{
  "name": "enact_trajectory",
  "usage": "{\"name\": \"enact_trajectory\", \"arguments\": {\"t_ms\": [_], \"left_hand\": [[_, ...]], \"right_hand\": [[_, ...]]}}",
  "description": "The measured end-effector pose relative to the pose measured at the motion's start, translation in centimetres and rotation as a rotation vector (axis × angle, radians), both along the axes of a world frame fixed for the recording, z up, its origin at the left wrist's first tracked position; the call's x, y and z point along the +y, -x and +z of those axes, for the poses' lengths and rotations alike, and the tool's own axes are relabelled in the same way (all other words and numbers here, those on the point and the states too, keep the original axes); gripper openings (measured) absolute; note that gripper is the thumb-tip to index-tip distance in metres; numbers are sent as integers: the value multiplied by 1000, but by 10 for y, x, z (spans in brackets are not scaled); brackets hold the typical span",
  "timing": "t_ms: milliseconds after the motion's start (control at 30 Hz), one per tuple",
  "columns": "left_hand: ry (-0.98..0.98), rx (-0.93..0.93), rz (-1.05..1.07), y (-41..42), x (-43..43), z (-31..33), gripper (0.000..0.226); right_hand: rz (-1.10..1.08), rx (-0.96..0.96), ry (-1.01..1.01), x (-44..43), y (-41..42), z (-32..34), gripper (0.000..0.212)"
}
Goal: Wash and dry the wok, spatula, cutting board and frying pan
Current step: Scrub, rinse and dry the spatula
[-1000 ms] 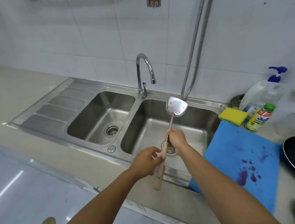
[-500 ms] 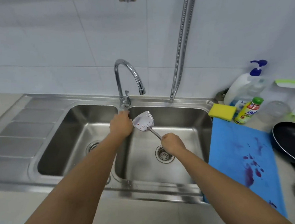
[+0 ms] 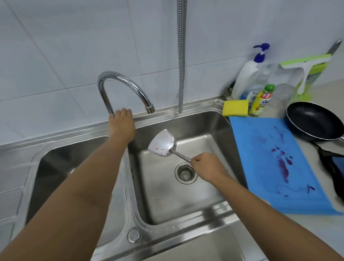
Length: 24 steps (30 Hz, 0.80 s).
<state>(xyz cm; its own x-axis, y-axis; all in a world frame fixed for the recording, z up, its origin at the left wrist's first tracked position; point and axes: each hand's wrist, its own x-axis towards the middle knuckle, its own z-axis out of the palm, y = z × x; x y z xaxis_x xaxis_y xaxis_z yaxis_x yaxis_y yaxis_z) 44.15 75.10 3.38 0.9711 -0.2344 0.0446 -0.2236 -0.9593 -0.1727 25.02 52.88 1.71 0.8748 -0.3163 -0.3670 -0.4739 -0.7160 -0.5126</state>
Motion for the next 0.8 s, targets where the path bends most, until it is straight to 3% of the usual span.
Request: {"name": "enact_trajectory", "arguments": {"t_ms": [200, 600, 800], "left_hand": [[75, -16, 16, 19, 9, -9, 39], [247, 18, -22, 33, 19, -6, 38], [219, 60, 86, 47, 18, -22, 68]], "right_hand": [[-48, 16, -17, 7, 1, 5, 29], [-1, 96, -53, 5, -4, 2, 25], [27, 96, -89, -3, -8, 3, 26]]}}
